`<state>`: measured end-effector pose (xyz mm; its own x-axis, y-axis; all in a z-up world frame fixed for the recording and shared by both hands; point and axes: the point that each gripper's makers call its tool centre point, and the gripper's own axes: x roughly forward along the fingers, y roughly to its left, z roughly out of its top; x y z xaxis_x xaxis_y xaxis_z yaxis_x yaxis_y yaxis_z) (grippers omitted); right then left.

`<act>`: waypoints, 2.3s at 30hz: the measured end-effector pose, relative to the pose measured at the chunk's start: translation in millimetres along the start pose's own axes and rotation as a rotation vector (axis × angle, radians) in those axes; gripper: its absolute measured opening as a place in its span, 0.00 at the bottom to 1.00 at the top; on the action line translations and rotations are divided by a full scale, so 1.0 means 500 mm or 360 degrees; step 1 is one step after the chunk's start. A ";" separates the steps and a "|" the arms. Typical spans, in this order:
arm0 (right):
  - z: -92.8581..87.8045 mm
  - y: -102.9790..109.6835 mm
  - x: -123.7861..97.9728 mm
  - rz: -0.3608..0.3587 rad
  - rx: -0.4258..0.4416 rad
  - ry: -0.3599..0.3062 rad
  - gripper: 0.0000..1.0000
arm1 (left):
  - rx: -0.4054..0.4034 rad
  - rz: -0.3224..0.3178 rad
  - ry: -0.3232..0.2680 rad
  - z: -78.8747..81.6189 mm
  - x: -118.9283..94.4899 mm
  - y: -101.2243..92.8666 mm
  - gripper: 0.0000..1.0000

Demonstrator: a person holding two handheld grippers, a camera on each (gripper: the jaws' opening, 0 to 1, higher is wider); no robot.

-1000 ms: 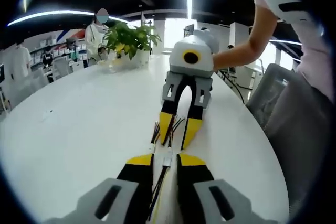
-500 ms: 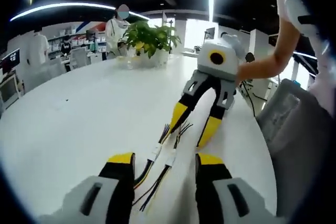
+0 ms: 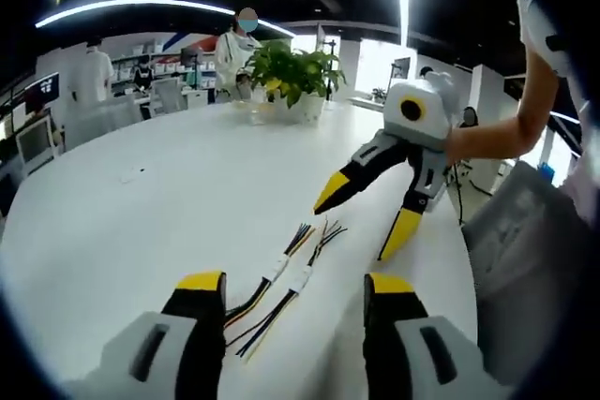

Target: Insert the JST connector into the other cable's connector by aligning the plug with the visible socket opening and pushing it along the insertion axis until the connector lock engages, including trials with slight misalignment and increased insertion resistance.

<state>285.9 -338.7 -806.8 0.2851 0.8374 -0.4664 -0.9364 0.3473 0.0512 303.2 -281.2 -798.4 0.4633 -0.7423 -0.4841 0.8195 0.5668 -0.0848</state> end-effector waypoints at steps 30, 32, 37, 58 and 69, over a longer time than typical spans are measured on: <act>0.063 0.032 -0.095 -0.0347 0.0431 -0.0032 1.00 | -0.0155 0.0282 -0.0079 0.043 -0.118 -0.024 0.99; 0.074 0.038 -0.105 -0.0369 0.0419 -0.0050 1.00 | -0.0133 0.0297 -0.0071 0.042 -0.129 -0.031 0.99; 0.098 0.041 -0.134 -0.0457 0.0369 -0.0097 1.00 | -0.0121 0.0338 -0.0084 0.048 -0.153 -0.044 0.99; 0.091 0.090 -0.208 -0.0586 0.0490 -0.0087 1.00 | -0.0195 0.0610 -0.0206 0.066 -0.237 -0.090 0.99; 0.067 0.127 -0.236 -0.0629 0.0537 -0.0108 0.99 | -0.0197 0.0757 -0.0145 0.046 -0.291 -0.112 0.99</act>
<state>199.5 -401.1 -718.9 0.6265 0.6363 -0.4501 -0.6395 0.7498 0.1697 197.4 -213.2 -703.3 0.8081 -0.4166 -0.4163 0.4668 0.8841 0.0215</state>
